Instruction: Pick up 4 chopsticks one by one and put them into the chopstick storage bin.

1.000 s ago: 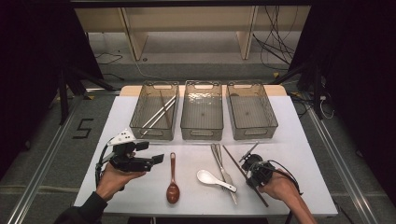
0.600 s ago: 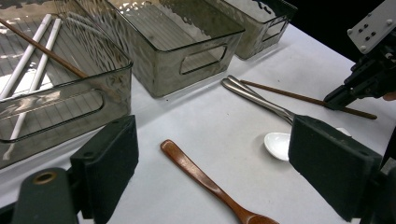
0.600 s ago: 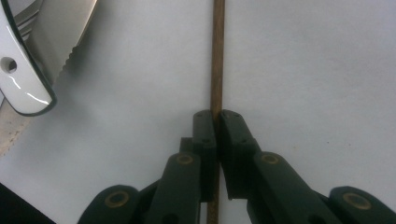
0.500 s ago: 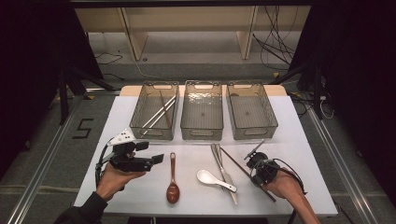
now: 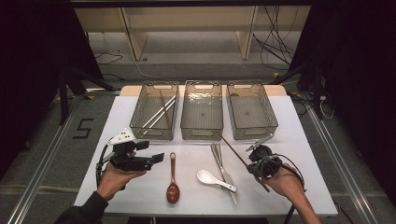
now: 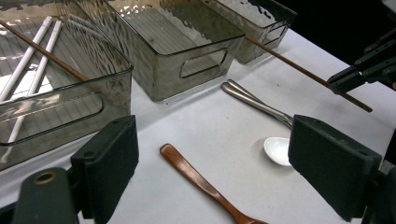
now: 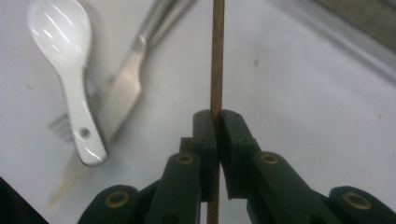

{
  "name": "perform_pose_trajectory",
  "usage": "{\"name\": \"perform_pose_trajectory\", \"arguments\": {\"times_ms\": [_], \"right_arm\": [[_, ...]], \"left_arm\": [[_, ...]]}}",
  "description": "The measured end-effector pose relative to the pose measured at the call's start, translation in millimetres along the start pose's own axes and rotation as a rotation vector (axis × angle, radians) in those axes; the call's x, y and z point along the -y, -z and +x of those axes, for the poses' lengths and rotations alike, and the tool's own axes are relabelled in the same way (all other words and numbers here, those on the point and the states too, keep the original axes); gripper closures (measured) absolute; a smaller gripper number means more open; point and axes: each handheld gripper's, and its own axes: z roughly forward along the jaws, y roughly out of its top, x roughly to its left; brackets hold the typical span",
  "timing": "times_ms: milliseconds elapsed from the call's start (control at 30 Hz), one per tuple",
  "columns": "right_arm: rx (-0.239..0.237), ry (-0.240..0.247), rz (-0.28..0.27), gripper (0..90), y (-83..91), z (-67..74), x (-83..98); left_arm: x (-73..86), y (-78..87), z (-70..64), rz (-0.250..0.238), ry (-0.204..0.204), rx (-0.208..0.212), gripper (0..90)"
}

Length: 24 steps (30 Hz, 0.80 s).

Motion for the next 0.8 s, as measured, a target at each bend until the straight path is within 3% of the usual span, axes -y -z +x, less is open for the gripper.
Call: {"name": "perform_pose_trajectory", "arguments": {"times_ms": [67, 267, 367, 600, 800], "right_arm": [[-0.011, 0.016, -0.045, 85.8, 3.6, 5.4, -4.6], [-0.047, 0.037, -0.158, 85.7, 12.1, 19.1, -15.9], [-0.063, 0.039, -0.205, 85.7, 14.5, 23.9, -20.4], [-0.094, 0.049, -0.268, 85.7, 17.2, 36.2, -28.7], [-0.120, 0.072, -0.287, 85.7, 14.2, 48.0, -37.9]], "left_arm": [[-1.2, -1.6, -0.9, -0.009, 0.024, 0.010, 15.8], [-8.1, -5.9, -9.6, -0.022, -0.002, 0.034, 15.8], [-12.0, -8.2, -13.5, -0.033, 0.012, 0.058, 15.7], [-22.9, -21.1, -25.0, -0.036, 0.009, 0.105, 15.8], [-31.2, -39.8, -35.9, -0.019, 0.009, 0.139, 16.2]]}}
